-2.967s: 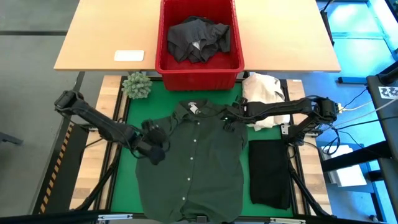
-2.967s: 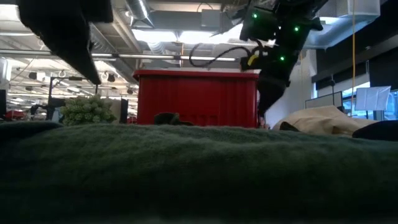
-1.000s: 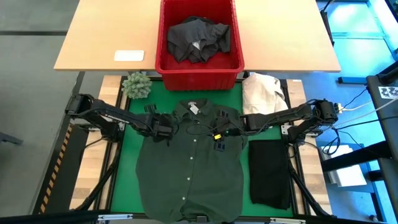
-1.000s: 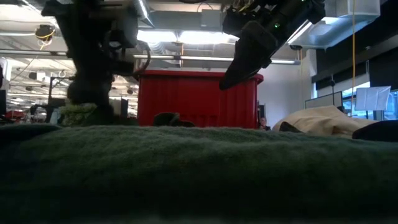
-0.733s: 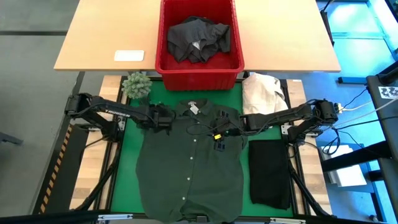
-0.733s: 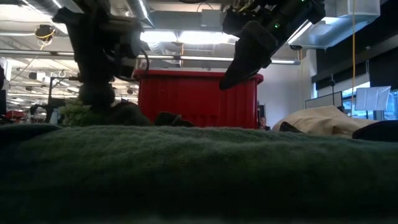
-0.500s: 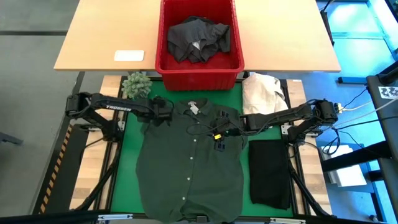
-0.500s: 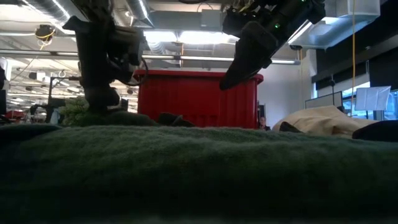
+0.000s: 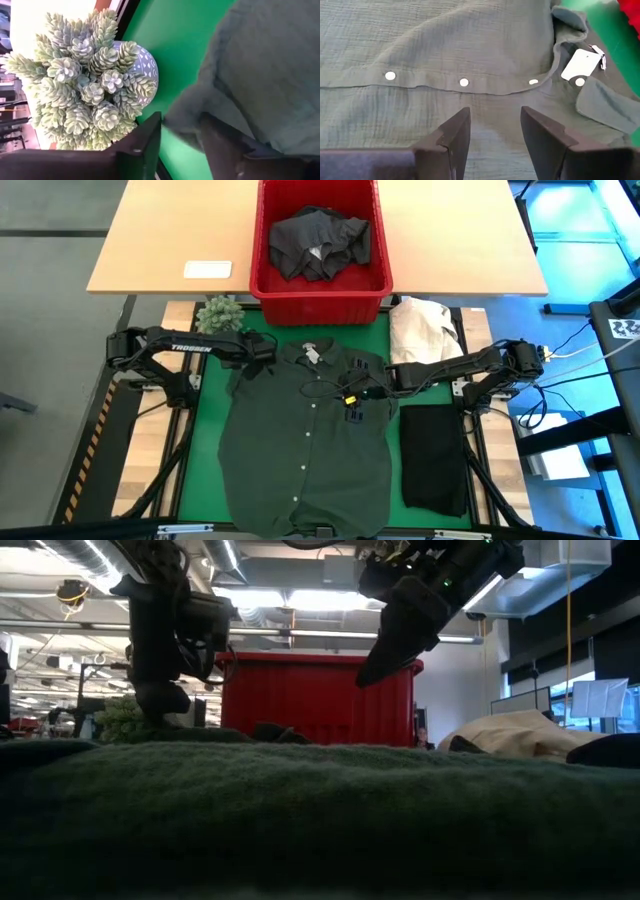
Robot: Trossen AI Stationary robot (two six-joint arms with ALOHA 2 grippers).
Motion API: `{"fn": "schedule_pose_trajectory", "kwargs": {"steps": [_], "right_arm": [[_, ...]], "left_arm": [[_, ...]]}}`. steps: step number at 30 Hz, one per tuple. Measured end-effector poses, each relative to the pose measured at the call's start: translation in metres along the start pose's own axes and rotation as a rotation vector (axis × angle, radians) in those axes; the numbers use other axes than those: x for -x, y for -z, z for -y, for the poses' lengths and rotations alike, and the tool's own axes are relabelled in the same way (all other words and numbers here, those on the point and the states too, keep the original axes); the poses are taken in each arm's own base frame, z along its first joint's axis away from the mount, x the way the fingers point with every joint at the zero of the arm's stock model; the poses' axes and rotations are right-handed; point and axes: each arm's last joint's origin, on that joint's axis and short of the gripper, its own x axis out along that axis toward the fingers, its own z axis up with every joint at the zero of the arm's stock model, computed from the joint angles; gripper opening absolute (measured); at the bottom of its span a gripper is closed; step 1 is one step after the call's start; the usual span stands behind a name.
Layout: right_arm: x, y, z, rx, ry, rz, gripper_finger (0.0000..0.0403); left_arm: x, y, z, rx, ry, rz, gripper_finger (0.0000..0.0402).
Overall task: Fold laundry
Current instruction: Fold the green polo shirt
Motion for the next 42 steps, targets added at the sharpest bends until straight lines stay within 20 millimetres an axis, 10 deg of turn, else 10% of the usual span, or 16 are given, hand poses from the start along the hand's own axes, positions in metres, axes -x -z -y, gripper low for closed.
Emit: {"fn": "schedule_pose_trajectory", "kwargs": {"steps": [11, 20, 34, 42], "right_arm": [[0.000, 0.000, 0.000, -0.002, 0.000, 0.000, 0.0175], [0.003, 0.001, 0.000, 0.001, 0.000, -0.016, 0.0175], [0.017, 0.014, -0.043, 0.014, 0.059, -0.057, 0.0175], [0.028, 0.022, -0.088, -0.036, 0.110, 0.047, 0.0175]], "left_arm": [[0.009, -0.010, -0.004, -0.019, -0.052, 0.061, 0.0204], [0.077, -0.031, 0.012, -0.087, 0.209, 0.250, 0.0206], [0.165, 0.044, 0.092, -0.080, 0.609, 0.567, 0.0206], [0.183, 0.077, 0.114, 0.101, 0.749, 0.742, 0.0206]]}}
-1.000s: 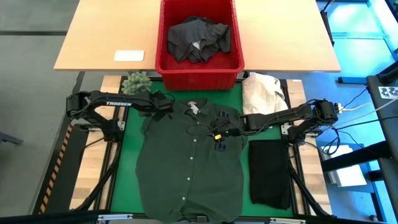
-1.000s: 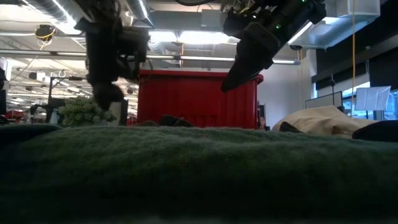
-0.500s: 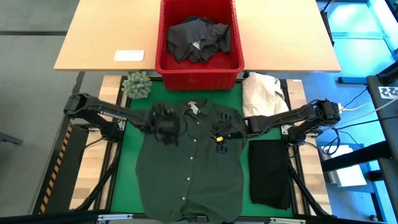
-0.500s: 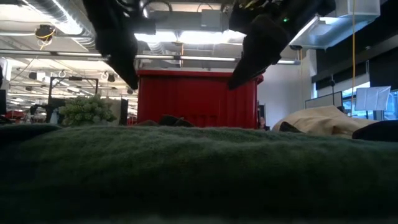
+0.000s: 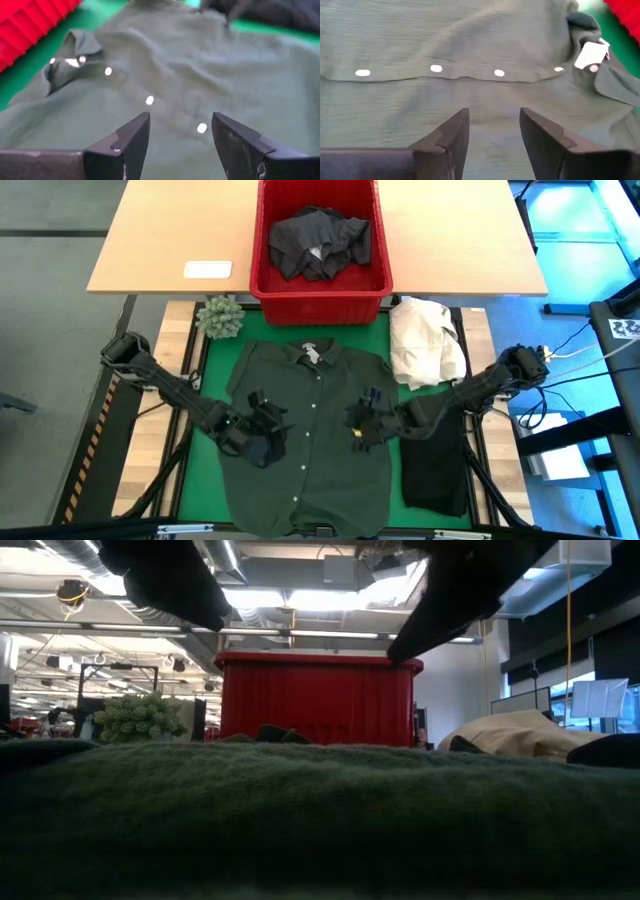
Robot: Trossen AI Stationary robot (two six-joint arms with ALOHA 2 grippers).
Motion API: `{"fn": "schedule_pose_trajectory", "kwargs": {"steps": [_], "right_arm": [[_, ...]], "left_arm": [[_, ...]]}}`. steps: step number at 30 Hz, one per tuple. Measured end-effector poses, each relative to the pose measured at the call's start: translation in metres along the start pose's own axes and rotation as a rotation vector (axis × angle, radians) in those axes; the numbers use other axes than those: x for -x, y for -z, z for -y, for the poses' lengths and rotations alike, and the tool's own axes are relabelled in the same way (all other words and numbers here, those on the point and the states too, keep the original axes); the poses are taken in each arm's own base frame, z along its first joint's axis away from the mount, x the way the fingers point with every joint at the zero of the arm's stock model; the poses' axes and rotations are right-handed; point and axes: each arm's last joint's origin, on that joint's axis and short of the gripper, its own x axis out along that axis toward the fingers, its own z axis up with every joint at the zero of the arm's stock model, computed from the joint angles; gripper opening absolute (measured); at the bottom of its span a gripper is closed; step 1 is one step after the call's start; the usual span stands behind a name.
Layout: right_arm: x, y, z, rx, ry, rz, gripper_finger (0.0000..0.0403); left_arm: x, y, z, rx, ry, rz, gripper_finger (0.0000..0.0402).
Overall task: Fold laundry
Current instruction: Fold the green polo shirt
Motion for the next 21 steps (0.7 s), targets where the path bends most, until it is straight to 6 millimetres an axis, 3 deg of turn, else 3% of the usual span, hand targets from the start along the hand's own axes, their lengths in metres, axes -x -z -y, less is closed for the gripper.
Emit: {"fn": "schedule_pose_trajectory", "kwargs": {"steps": [9, 21], "right_arm": [[0.005, 0.006, -0.010, -0.004, 0.070, 0.027, 0.0175], [-0.008, -0.003, 0.015, 0.044, 0.166, 0.021, 0.0175]], "left_arm": [[-0.005, 0.021, -0.001, -0.001, 0.008, 0.035, 0.0206], [-0.011, 0.019, -0.009, -0.175, -0.116, 0.102, 0.0206]]}}
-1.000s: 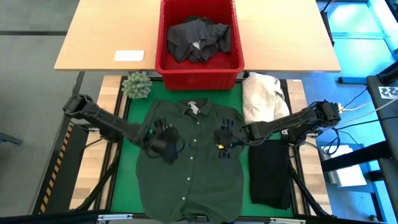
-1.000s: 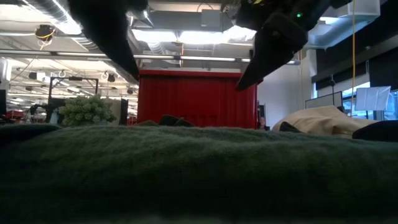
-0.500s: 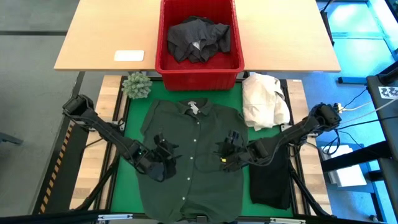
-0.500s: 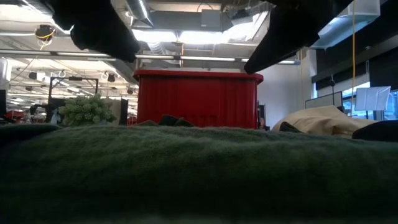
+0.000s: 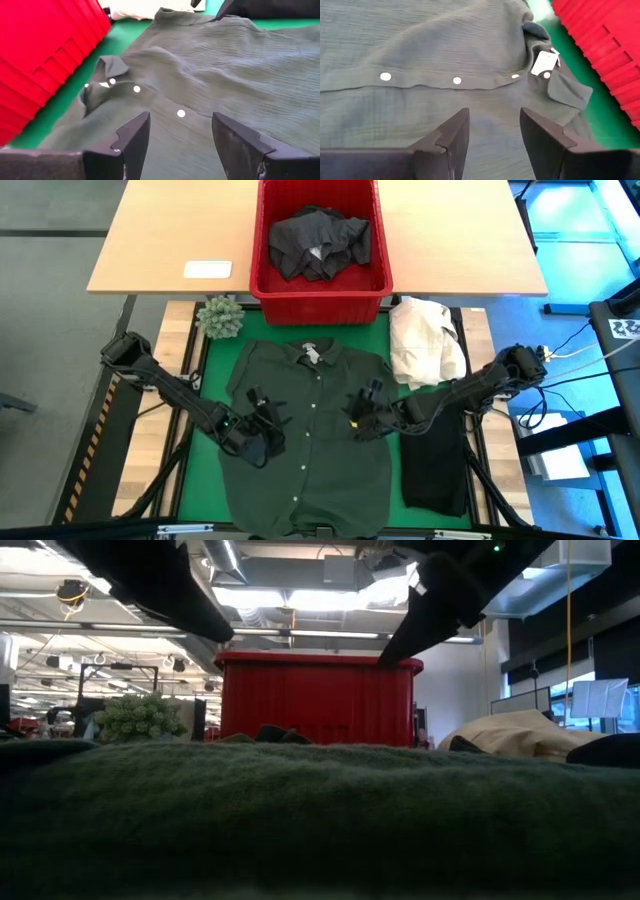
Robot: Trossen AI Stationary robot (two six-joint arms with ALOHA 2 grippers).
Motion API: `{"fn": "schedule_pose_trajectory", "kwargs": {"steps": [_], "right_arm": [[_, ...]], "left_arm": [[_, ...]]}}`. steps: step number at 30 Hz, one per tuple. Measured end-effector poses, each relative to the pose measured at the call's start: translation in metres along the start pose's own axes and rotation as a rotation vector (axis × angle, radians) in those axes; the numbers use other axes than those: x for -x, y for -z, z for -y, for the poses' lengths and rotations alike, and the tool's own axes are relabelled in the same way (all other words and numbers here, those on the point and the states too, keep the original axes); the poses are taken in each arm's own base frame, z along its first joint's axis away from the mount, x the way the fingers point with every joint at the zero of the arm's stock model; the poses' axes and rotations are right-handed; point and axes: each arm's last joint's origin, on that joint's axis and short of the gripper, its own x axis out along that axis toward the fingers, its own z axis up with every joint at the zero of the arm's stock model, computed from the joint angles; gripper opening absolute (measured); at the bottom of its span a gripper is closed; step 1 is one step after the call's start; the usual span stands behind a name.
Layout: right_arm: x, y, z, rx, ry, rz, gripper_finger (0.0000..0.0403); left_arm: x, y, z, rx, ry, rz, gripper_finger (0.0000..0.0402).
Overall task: Fold laundry
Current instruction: Fold the green polo shirt
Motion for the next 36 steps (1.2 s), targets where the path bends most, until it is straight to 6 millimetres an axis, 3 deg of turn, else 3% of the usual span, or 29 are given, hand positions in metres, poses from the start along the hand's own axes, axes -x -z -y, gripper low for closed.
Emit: {"fn": "schedule_pose_trajectory", "kwargs": {"steps": [7, 13, 23, 27, 32, 36], "right_arm": [[0.000, -0.001, 0.000, -0.010, -0.022, 0.002, 0.0175], [-0.001, -0.005, -0.001, -0.007, -0.031, 0.034, 0.0175], [-0.001, -0.006, 0.003, 0.018, -0.042, 0.028, 0.0175], [-0.008, -0.010, 0.018, 0.034, -0.071, -0.001, 0.0175], [-0.031, -0.007, 0.053, 0.025, -0.050, -0.117, 0.0175], [-0.046, -0.006, 0.080, 0.017, -0.078, -0.176, 0.0175]], "left_arm": [[-0.001, -0.005, 0.002, 0.031, 0.019, 0.026, 0.0206], [-0.004, -0.018, 0.003, 0.041, 0.136, -0.023, 0.0206], [-0.031, -0.026, -0.017, -0.023, 0.156, -0.099, 0.0206], [-0.043, -0.025, -0.033, -0.063, 0.099, -0.159, 0.0206], [-0.054, -0.020, -0.062, -0.027, -0.026, -0.276, 0.0206], [-0.056, -0.013, -0.065, -0.021, 0.028, -0.326, 0.0198]]}}
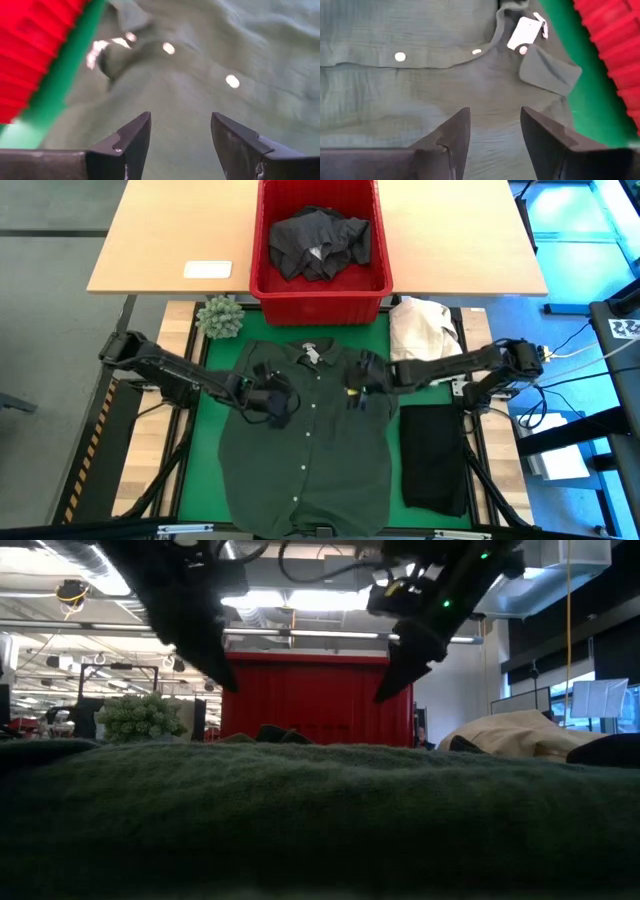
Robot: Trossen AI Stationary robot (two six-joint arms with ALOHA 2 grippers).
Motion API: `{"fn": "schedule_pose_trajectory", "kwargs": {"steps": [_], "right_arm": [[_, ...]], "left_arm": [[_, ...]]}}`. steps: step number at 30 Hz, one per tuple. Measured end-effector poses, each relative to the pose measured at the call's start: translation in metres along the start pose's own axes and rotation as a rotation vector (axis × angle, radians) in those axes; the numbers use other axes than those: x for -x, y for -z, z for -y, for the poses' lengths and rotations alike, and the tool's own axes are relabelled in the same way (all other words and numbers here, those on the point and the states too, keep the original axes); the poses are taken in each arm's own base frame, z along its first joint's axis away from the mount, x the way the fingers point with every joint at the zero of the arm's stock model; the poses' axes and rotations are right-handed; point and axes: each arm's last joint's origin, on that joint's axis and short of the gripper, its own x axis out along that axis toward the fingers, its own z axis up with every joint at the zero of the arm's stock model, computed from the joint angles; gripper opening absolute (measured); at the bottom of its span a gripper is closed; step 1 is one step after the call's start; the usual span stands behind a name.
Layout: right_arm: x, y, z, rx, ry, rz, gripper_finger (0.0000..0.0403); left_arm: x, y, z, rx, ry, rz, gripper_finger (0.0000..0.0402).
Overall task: Fold laundry
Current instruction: Fold the green polo shirt
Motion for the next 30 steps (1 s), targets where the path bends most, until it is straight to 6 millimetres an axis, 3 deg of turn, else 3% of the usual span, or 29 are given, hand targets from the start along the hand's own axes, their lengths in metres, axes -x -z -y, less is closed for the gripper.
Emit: {"fn": "schedule_pose_trajectory", "kwargs": {"steps": [3, 8, 13, 19, 27, 30], "right_arm": [[-0.011, 0.001, 0.020, 0.006, -0.039, -0.019, 0.0175], [-0.036, 0.020, 0.050, -0.062, -0.061, -0.039, 0.0175], [-0.046, 0.039, 0.060, -0.096, -0.076, -0.069, 0.0168], [-0.052, 0.061, 0.063, -0.101, -0.064, -0.142, 0.0111], [-0.054, 0.072, 0.067, -0.111, -0.040, -0.186, 0.0014], [-0.055, 0.075, 0.072, -0.128, -0.007, -0.209, 0.0005]], "left_arm": [[-0.010, 0.013, -0.005, -0.019, 0.005, -0.043, 0.0186], [-0.041, 0.022, -0.034, 0.053, 0.042, -0.061, 0.0161], [-0.062, 0.025, -0.063, 0.142, 0.106, -0.046, 0.0139], [-0.075, 0.037, -0.095, 0.226, 0.007, -0.111, 0.0131], [-0.083, 0.044, -0.131, 0.323, -0.125, -0.154, 0.0130], [-0.085, 0.046, -0.142, 0.320, -0.177, -0.162, 0.0130]]}}
